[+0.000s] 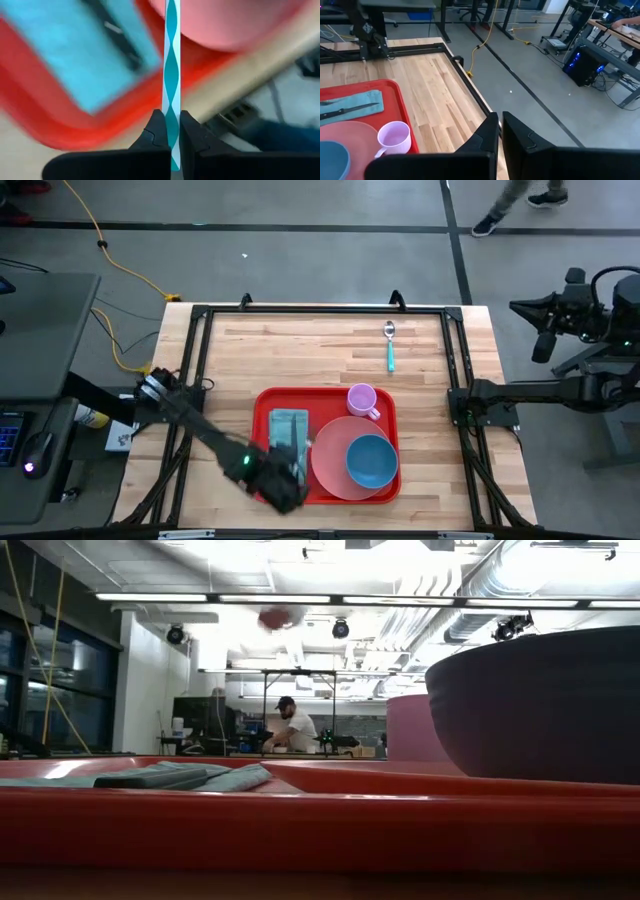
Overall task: Set up tray
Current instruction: Put the blue fork on the blue napkin to the left side of the black knife on the red serving tray
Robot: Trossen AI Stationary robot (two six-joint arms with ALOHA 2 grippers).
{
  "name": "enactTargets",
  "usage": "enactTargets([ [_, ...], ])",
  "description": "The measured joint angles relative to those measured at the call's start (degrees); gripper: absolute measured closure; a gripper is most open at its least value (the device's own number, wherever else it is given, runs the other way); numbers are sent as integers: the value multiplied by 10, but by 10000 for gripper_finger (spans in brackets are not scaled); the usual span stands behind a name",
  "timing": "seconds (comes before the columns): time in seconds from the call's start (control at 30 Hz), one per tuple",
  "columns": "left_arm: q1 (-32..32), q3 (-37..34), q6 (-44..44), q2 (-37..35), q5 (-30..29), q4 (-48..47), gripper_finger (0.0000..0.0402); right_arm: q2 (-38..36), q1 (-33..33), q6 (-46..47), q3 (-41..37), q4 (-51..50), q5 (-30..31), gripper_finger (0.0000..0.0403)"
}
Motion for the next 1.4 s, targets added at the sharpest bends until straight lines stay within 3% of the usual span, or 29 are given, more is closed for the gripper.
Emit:
enactTargets([
  [0.2,-41,144,0,82,-8,-28,367,0,0,-6,0,-1,-1,403],
  [0.43,12,301,4,197,-47,-89,367,0,0,-10,0,-2,-21,403],
  [0.57,52,339,7,231,-47,-157,367,0,0,-16,0,-3,-23,403],
  [0.8,113,340,6,220,26,-349,367,0,0,-20,0,-5,-36,403],
  [1.0,128,323,7,209,42,-347,367,-1,0,-20,0,-5,-51,403],
  [1.4,126,213,0,214,131,-350,367,-9,0,-17,0,-8,-69,403],
])
